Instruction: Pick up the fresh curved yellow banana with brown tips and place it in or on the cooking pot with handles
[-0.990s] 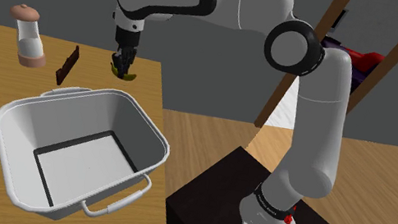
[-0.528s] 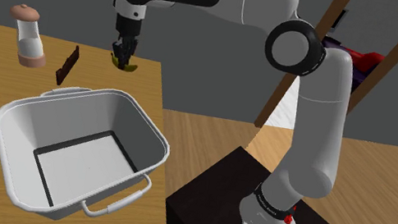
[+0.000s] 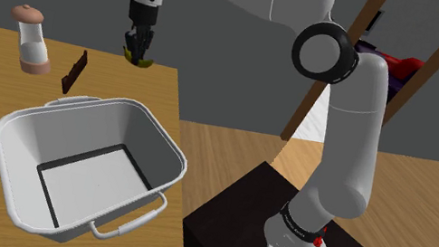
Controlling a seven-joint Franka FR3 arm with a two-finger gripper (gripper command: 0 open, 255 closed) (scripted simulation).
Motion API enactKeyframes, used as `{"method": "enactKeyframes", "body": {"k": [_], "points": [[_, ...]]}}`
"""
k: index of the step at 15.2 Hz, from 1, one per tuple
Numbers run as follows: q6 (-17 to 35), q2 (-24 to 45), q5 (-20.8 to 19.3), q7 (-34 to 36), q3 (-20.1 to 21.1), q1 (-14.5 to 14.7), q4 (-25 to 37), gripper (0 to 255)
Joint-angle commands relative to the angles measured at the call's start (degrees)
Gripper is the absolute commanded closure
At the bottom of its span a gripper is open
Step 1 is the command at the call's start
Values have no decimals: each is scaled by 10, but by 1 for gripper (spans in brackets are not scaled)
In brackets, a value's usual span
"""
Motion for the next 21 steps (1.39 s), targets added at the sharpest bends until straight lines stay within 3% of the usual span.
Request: {"method": "enactKeyframes", "body": {"k": [1, 9, 16, 21], "points": [[-18, 3, 0, 1, 0, 0, 21, 255], [-93, 24, -2, 6, 0, 3, 117, 255], [-172, 66, -6, 11, 0, 9, 238, 255], [-97, -52, 3, 55, 15, 35, 49, 255]]}}
